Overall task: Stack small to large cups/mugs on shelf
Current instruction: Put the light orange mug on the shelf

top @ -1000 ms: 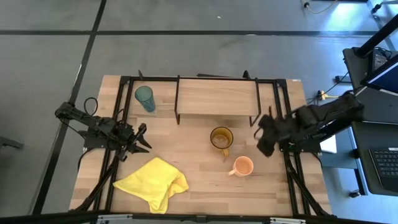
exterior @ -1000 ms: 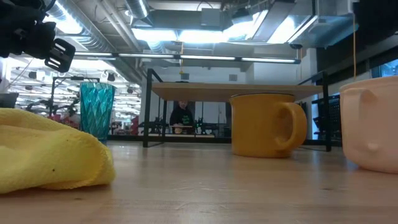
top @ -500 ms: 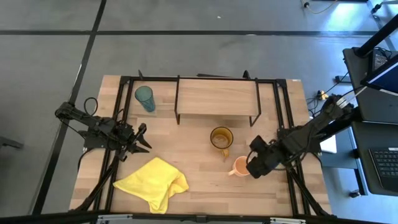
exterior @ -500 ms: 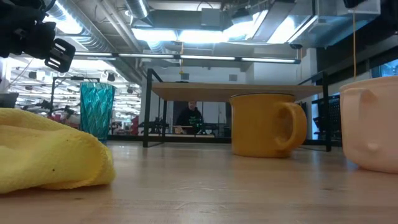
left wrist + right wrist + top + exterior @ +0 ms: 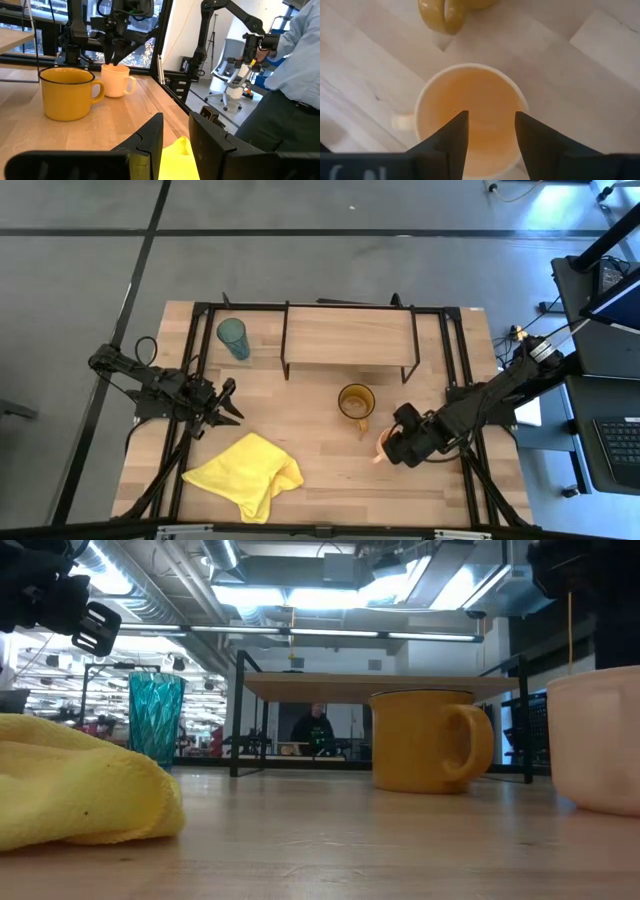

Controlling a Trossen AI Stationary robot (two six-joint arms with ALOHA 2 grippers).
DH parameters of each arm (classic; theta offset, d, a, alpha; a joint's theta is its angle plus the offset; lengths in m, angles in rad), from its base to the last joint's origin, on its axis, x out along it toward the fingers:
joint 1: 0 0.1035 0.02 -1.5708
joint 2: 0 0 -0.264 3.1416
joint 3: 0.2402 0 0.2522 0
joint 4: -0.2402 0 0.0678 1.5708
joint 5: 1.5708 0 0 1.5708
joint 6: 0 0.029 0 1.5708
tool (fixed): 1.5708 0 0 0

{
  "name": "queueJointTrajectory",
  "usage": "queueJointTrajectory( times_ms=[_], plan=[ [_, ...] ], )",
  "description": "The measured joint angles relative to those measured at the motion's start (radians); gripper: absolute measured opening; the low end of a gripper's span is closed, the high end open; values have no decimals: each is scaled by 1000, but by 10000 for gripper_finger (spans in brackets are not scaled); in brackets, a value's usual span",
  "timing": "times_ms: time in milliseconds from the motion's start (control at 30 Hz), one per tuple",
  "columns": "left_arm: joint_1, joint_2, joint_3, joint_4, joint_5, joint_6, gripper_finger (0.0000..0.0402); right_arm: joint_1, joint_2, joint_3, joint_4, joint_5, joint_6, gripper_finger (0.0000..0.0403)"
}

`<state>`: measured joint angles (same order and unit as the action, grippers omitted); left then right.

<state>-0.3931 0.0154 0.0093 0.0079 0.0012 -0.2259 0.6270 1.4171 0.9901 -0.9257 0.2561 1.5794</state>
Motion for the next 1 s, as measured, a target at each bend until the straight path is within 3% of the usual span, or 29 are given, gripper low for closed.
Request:
queueJointTrajectory(
  times_ms=[233,467,667,833,1000],
  plan=[
    [0,0,0,0,0,0,87,-4,-5,39,-30,5,5,162],
    [0,0,0,0,0,0,87,-82,-6,44,-28,-2,-73,162],
    [0,0,0,0,0,0,87,-177,-30,44,-94,-122,-88,162],
    [0,0,0,0,0,0,87,-126,-78,61,-260,-146,29,162],
    [0,0,0,0,0,0,87,-1,-121,89,-259,-146,311,162]
  ],
)
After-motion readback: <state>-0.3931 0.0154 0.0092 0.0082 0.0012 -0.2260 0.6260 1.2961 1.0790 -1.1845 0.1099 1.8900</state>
